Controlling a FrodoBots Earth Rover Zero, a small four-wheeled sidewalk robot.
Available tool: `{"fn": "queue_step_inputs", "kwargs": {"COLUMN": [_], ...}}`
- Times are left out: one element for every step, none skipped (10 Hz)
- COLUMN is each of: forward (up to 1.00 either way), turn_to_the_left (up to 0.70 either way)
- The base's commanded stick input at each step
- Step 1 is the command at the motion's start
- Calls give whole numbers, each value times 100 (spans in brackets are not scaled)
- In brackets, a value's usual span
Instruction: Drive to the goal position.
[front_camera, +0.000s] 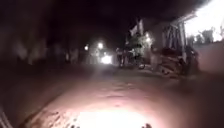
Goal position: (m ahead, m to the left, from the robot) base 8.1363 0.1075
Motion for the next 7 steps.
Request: {"fn": "queue_step_inputs", "kwargs": {"forward": [85, 85, 85, 85, 85, 85, 85], "turn_to_the_left": [0, 0, 0, 0, 0, 0, 0]}}
